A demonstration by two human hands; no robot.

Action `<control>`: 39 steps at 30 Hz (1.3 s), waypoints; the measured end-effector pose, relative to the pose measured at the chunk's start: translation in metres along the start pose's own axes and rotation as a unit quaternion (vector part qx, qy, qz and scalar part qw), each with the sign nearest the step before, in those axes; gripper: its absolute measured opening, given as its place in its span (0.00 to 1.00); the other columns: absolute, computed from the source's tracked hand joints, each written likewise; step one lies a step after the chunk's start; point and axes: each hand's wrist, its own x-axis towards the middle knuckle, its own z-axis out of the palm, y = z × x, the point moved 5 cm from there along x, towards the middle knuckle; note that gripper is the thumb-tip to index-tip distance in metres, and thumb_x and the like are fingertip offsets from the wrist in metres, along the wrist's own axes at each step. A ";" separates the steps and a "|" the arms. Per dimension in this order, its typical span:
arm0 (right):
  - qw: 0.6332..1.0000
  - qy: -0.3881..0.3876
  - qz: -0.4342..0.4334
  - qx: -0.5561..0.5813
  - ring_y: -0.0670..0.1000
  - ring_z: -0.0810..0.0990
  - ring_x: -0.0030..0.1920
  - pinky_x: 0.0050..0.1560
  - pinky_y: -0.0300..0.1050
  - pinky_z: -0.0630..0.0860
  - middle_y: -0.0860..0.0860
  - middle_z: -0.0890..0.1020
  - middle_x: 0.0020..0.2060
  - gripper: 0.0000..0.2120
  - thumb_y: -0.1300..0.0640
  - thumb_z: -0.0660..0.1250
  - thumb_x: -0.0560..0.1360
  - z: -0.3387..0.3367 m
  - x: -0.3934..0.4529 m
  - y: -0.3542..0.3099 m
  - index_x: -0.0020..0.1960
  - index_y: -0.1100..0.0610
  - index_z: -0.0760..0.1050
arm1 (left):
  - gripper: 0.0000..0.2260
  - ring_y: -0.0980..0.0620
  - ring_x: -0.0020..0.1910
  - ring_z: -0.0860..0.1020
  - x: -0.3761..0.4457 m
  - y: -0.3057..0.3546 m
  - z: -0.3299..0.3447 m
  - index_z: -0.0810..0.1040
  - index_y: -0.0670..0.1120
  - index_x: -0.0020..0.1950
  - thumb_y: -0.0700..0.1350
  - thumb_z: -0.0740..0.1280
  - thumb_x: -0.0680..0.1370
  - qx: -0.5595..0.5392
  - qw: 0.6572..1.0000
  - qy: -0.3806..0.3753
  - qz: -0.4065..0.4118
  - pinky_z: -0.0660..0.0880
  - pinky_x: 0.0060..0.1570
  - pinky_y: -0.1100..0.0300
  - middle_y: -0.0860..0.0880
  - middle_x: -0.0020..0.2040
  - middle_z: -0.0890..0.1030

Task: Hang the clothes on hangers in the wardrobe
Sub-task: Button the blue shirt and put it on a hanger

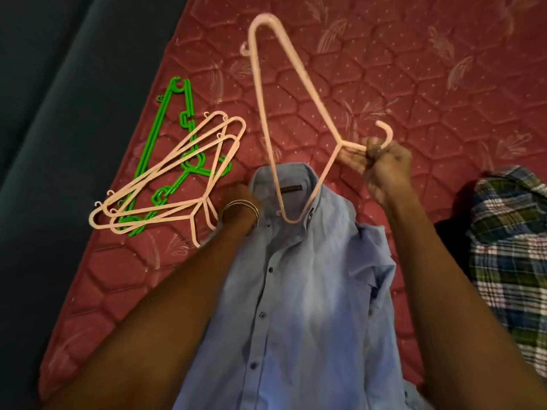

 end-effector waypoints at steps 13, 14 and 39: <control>0.921 -0.240 -0.008 -0.306 0.52 0.84 0.31 0.33 0.44 0.82 0.54 0.82 0.26 0.06 0.68 0.55 0.81 -0.006 0.009 -0.013 0.50 0.64 0.69 | 0.15 0.52 0.32 0.65 0.013 -0.040 -0.077 0.76 0.35 0.31 0.48 0.69 0.63 -0.264 0.962 0.061 0.043 0.68 0.30 0.53 0.46 0.30 0.67; 0.918 -0.236 -0.014 -0.319 0.52 0.84 0.31 0.33 0.45 0.82 0.55 0.82 0.27 0.06 0.68 0.55 0.81 -0.011 0.007 -0.019 0.48 0.64 0.69 | 0.16 0.51 0.31 0.66 0.013 -0.044 -0.080 0.76 0.35 0.31 0.50 0.70 0.62 -0.252 0.965 0.067 0.037 0.71 0.29 0.51 0.45 0.29 0.68; 0.881 -0.115 -0.270 -0.371 0.40 0.72 0.23 0.30 0.40 0.68 0.49 0.76 0.25 0.16 0.52 0.60 0.80 0.022 -0.018 -0.060 0.40 0.60 0.77 | 0.17 0.52 0.36 0.74 -0.083 0.043 -0.078 0.78 0.40 0.61 0.41 0.72 0.73 -0.197 0.946 0.043 0.256 0.72 0.44 0.59 0.52 0.33 0.75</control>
